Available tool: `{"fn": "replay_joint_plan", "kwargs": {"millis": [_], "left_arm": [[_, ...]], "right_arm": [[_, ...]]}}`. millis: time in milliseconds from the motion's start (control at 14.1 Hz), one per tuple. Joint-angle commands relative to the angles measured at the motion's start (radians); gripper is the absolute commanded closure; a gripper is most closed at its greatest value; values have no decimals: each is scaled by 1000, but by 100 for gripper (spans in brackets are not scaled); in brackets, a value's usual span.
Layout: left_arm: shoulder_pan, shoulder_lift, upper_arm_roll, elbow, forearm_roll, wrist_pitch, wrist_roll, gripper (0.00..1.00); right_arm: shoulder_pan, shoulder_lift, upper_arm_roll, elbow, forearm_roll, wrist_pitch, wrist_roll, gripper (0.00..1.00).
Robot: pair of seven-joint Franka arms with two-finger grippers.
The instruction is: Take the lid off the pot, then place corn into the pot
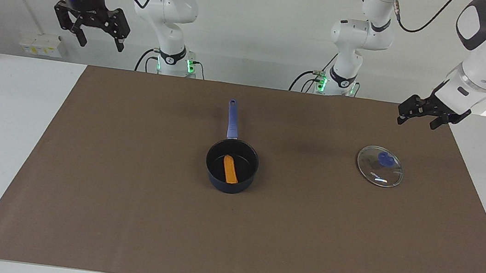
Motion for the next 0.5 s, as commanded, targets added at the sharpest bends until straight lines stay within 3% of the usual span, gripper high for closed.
{"fn": "replay_joint_plan", "kwargs": {"millis": [0,426], "left_arm": [[-10,-8,7,-16,9,22,-17,0],[-10,-9,7,-20,14,25,-15,0]], "right_arm": [[-8,-15,7,-20,-13,11,-26,0],[-10,-16,7,-20,-11,11,-26,0]]}}
